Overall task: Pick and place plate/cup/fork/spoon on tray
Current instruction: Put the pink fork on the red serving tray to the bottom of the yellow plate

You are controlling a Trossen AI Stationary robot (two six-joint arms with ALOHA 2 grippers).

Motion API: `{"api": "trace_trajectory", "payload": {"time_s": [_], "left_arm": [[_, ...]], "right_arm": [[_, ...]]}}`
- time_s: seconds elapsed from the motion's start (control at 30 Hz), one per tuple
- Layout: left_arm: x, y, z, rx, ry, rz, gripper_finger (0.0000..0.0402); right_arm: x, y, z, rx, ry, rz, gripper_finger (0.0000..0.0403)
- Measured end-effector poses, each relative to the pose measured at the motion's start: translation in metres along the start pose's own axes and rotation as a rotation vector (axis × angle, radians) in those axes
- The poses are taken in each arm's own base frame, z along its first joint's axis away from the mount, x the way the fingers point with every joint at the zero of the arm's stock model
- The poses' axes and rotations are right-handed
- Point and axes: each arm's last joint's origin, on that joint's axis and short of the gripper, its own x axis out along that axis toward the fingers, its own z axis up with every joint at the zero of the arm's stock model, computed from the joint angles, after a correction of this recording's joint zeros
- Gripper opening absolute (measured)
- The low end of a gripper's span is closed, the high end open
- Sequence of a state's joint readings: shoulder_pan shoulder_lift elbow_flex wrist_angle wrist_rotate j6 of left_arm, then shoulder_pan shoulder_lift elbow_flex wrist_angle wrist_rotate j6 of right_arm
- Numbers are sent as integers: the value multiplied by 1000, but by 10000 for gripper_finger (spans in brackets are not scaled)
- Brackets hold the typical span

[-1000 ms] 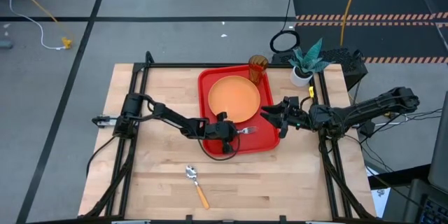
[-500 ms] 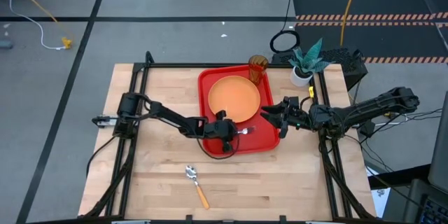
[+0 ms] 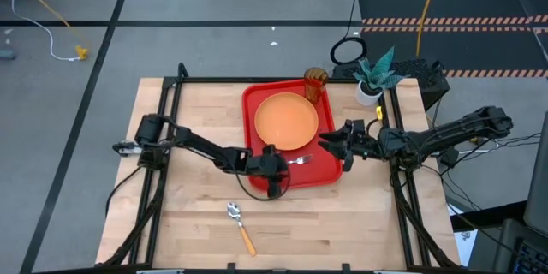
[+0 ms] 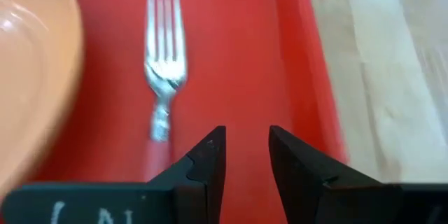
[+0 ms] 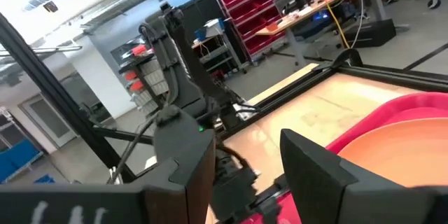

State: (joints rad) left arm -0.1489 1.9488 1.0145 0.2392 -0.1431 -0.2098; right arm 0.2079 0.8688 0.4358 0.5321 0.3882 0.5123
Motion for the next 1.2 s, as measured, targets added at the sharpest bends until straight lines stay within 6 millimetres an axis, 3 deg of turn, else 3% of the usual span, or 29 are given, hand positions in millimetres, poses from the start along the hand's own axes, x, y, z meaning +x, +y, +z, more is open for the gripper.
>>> {"api": "trace_trajectory", "payload": {"time_s": [0.2, 0.43, 0.77, 1.2], "left_arm": [[-2, -11, -3, 10, -5, 20, 69], [1, 0, -7, -19, 39, 78, 7], [2, 15, -11, -19, 108, 149, 4], [1, 18, -8, -14, 90, 140, 6]], "right_arm": [[0, -2, -4, -29, 36, -17, 155], [0, -2, -5, -53, 44, -21, 155], [0, -3, -6, -54, 54, -31, 155], [0, -3, -6, -53, 52, -33, 155]]}}
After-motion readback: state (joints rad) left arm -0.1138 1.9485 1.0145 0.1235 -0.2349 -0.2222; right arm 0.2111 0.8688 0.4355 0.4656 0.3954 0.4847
